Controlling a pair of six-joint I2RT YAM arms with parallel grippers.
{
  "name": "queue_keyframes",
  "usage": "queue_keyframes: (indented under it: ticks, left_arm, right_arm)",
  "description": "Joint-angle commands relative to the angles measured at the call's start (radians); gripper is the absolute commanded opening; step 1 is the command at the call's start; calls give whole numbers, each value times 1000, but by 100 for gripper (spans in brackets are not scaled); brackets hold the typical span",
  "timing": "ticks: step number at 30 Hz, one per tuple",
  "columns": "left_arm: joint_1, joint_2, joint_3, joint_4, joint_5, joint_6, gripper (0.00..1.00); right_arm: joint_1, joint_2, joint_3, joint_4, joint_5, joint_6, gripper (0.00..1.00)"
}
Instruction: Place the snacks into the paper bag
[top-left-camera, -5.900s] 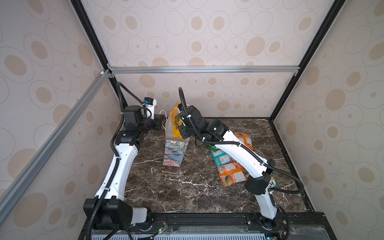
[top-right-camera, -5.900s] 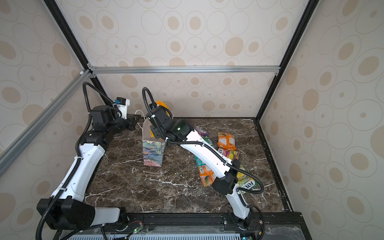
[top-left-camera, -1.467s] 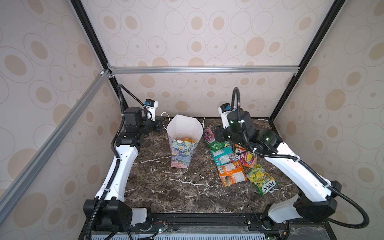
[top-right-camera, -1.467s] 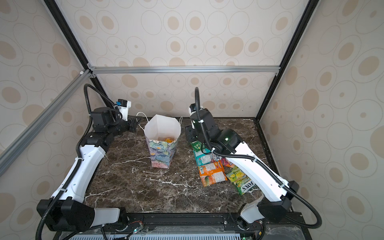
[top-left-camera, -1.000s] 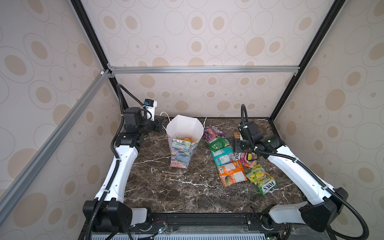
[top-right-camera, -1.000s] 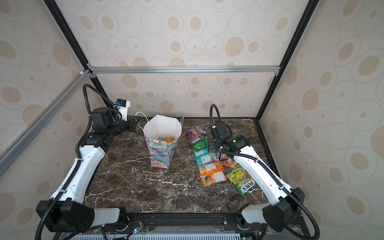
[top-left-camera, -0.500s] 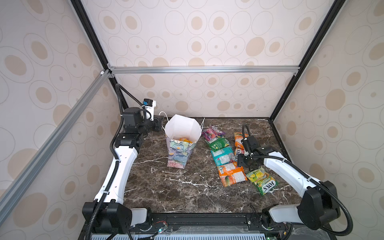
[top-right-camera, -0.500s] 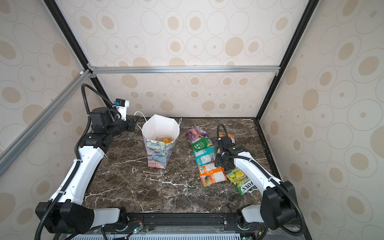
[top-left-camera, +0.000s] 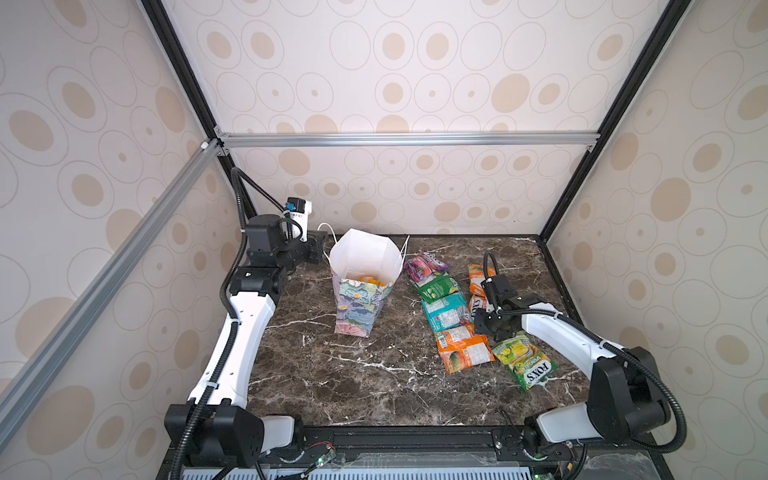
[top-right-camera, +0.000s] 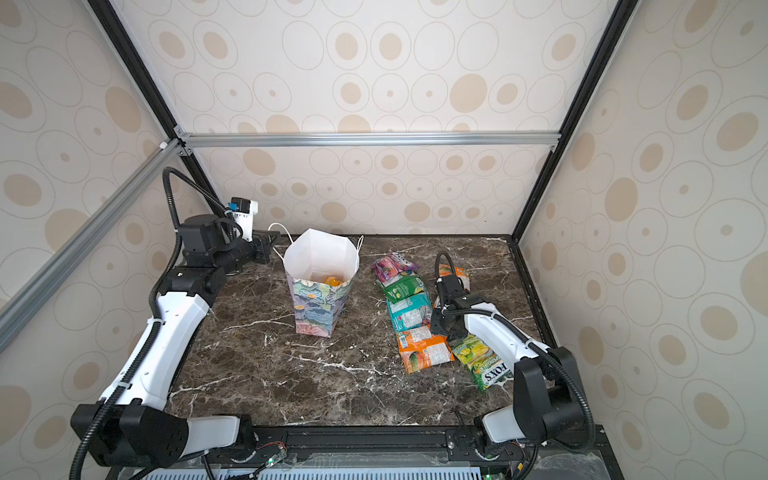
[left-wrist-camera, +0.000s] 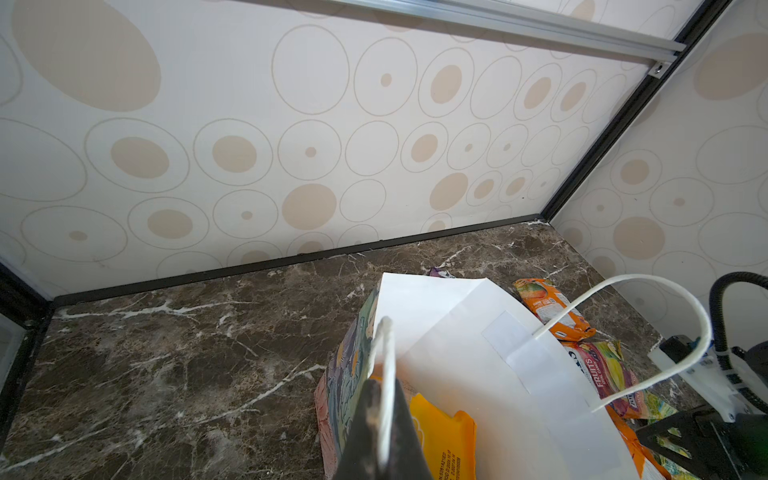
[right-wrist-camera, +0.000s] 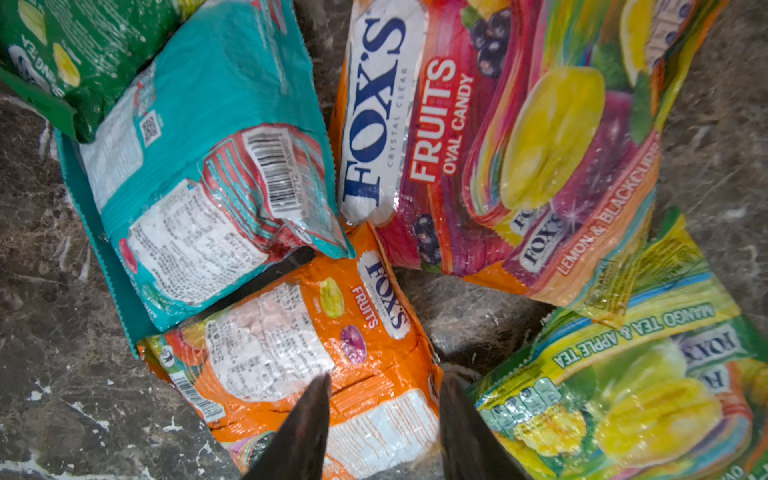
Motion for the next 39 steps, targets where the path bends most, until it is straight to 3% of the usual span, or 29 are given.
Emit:
queue_keyframes:
  ticks: [1, 36, 39]
  left_arm:
    - [7, -35, 10, 38, -3, 23, 0]
    - [7, -25, 11, 35, 7, 23, 0]
    - [6, -25, 11, 36, 8, 23, 0]
  right_arm:
    - [-8, 23, 6, -4, 39, -22, 45]
    - [-15, 186, 46, 52, 100, -86, 42]
    - [-17, 199, 39, 58, 96, -88, 37]
